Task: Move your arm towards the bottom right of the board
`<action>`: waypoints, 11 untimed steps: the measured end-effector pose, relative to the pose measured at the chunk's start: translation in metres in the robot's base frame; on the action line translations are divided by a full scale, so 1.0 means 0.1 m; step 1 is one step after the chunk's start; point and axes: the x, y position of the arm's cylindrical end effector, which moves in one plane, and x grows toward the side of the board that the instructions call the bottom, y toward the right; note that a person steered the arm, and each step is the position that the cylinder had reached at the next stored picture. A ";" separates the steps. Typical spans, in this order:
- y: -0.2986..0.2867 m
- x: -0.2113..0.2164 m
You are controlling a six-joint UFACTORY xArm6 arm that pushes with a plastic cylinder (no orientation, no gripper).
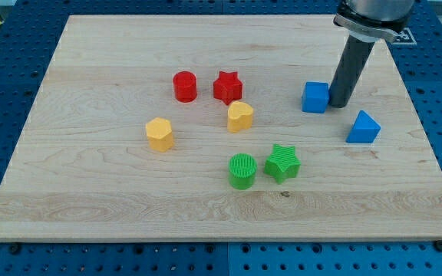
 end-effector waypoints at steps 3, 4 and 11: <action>-0.31 -0.18; -0.33 -0.18; 0.99 1.17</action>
